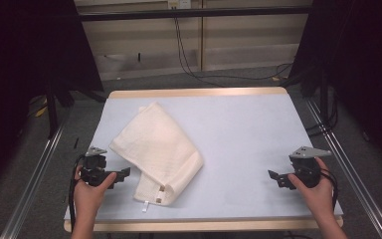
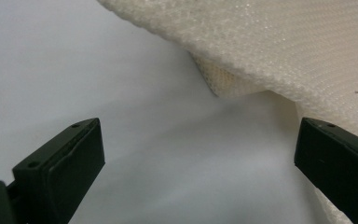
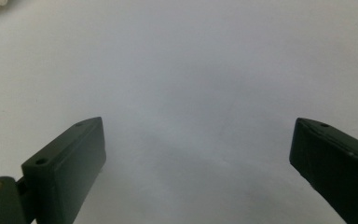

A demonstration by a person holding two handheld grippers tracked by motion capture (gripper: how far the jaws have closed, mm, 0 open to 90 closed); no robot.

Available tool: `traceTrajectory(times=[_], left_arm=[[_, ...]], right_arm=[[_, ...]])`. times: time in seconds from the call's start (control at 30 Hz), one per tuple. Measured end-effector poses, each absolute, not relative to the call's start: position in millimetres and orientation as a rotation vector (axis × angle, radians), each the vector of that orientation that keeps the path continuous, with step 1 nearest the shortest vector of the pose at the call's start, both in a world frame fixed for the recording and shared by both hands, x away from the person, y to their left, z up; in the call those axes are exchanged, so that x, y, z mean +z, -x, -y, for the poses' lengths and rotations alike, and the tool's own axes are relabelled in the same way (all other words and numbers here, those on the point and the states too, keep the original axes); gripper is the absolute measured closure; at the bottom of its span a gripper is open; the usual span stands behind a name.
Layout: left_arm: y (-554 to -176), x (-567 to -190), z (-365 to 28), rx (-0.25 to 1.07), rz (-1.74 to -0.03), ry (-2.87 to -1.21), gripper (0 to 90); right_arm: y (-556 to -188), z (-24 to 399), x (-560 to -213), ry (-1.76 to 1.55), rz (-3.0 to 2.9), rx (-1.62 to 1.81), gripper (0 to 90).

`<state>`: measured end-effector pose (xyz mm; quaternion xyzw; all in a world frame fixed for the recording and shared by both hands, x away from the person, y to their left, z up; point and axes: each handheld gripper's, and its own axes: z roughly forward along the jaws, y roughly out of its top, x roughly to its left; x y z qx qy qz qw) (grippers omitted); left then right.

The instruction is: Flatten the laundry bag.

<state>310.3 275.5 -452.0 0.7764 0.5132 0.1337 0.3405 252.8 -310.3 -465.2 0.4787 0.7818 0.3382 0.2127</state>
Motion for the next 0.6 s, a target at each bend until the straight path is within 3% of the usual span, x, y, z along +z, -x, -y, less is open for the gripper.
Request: traceTrajectory(times=[0.6], left_arm=[[-300,-454,-249,0.259,-1.226,-2.116,0.5]], right_arm=[[-254,302,-464,-1.302,-2.194,0.932,3.8]])
